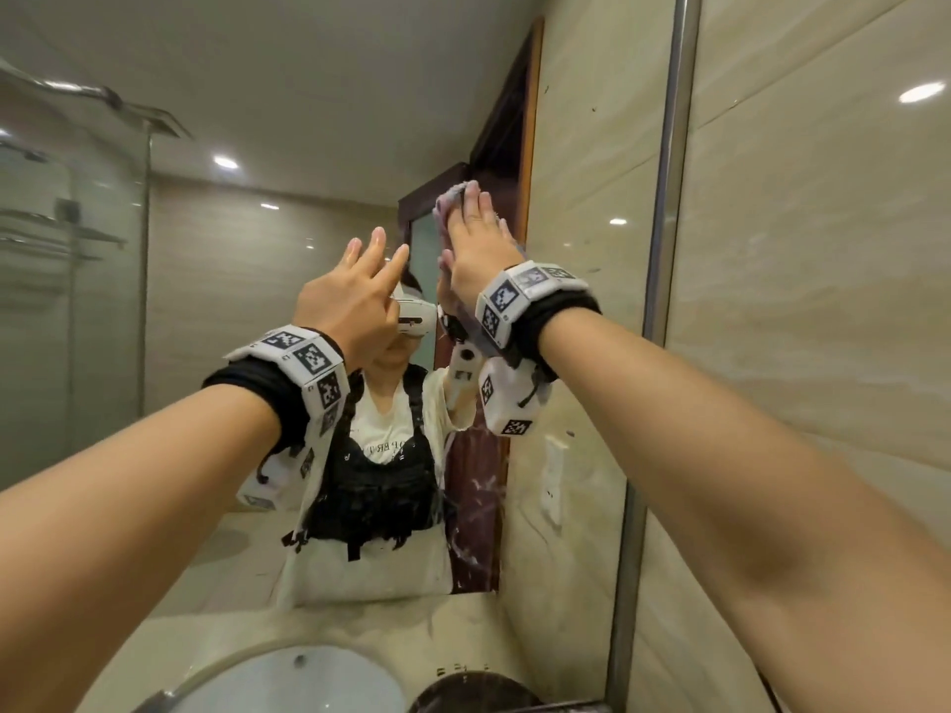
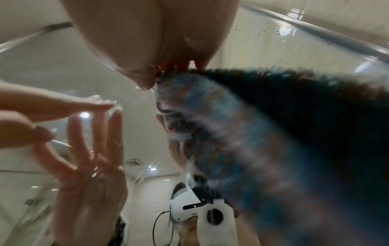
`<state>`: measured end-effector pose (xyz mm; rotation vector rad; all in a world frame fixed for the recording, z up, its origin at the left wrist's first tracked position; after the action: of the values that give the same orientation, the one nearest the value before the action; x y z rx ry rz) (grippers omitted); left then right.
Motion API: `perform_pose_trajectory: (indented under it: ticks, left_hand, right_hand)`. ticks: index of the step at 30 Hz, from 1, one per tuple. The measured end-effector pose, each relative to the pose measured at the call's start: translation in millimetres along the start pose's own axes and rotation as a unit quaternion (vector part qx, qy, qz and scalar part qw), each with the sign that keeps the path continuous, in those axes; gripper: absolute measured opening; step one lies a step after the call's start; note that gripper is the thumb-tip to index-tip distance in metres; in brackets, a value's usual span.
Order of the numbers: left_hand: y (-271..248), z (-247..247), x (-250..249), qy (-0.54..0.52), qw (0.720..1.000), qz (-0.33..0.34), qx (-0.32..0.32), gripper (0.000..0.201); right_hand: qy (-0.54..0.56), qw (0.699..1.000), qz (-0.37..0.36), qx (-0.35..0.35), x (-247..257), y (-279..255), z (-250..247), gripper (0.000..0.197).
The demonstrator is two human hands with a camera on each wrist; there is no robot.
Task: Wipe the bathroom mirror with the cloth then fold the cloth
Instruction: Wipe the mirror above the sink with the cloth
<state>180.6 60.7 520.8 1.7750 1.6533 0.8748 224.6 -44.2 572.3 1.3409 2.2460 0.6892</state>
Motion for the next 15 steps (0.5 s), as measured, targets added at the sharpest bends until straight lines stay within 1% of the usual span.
perform_pose_trajectory:
  ticks: [3,5,8,11,13,15]
  left_hand:
    - [-7,-2,4,-0.022,1.0,0.017,0.013,0.059]
    - [-16,0,0,-0.016,0.999,0.034,0.006,0.058]
    - [-28,2,-3,-0.024,0.999,0.027,-0.021,0.056]
    - [-31,5,-6,-0.034,0.999,-0.002,-0.02,0.055]
    - [-33,9,-6,-0.041,0.999,-0.025,-0.001,0.055]
    - [-33,17,-5,-0.03,0.999,-0.03,0.031,0.055]
  right_hand:
    - [0.012,1.0,-0.001,0.008,-3,0,0,0.064]
    - [0.022,0.999,0.016,0.02,-13,-2,-2,0.069]
    - [0.038,0.996,0.073,0.031,-42,-7,-5,0.066]
    - [0.045,0.985,0.161,0.033,-99,-23,-6,0.066]
    - [0.031,0.978,0.202,0.036,-130,-35,-2,0.064]
    - [0.03,0.974,0.225,0.019,-145,-43,3,0.059]
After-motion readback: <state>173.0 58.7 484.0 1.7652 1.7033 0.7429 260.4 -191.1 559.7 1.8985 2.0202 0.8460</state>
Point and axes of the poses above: each hand's wrist, its own y-axis towards the middle knuckle, its own z-axis out of the palm, x = y × z, the point moved 9 cm from there along y, towards the middle knuckle, and after that the axes turned 7 degrees about x, right-handed, at the moved point
